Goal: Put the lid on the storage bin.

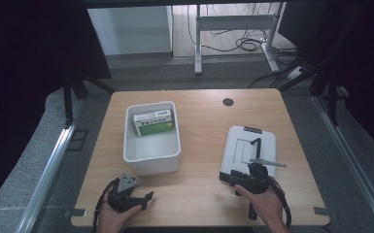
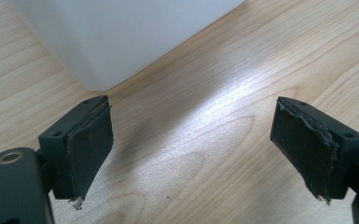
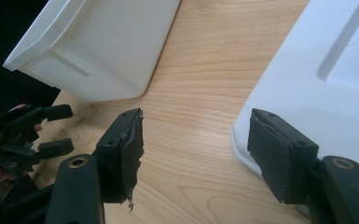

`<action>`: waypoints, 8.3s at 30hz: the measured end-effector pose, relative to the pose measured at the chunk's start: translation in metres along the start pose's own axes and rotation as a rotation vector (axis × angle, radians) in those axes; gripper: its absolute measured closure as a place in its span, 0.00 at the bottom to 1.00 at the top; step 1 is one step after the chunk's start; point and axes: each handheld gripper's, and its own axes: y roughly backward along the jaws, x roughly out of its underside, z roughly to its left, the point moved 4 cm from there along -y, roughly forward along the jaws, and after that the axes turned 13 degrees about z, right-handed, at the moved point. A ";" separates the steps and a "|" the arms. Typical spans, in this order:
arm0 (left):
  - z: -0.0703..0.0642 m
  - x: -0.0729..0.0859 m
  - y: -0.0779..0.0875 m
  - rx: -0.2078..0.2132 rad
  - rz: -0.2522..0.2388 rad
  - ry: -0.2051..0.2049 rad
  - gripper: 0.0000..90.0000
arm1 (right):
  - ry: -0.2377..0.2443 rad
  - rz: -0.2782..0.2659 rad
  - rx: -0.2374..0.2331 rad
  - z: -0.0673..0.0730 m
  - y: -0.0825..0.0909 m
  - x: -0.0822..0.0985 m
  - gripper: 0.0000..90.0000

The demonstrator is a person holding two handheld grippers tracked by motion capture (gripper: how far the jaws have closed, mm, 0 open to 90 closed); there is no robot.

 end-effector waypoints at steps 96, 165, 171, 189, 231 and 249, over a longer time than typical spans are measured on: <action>-0.010 0.001 0.000 -0.014 -0.002 -0.053 0.21 | -0.125 0.012 0.174 -0.021 0.085 -0.082 0.47; -0.011 0.003 -0.004 -0.011 0.023 -0.075 0.22 | -0.527 0.382 0.302 -0.096 0.034 -0.100 0.92; -0.011 0.002 -0.004 -0.011 0.024 -0.078 0.22 | -0.589 0.369 0.281 -0.098 0.034 -0.100 0.93; -0.010 0.003 -0.005 -0.014 0.028 -0.082 0.22 | -0.634 0.338 0.269 -0.090 0.037 -0.105 0.94; -0.009 0.003 -0.005 -0.018 0.031 -0.078 0.22 | -0.496 0.289 0.161 -0.036 0.056 -0.130 0.94; -0.008 0.003 -0.005 -0.017 0.027 -0.075 0.22 | -0.443 0.278 0.135 -0.015 0.060 -0.145 0.94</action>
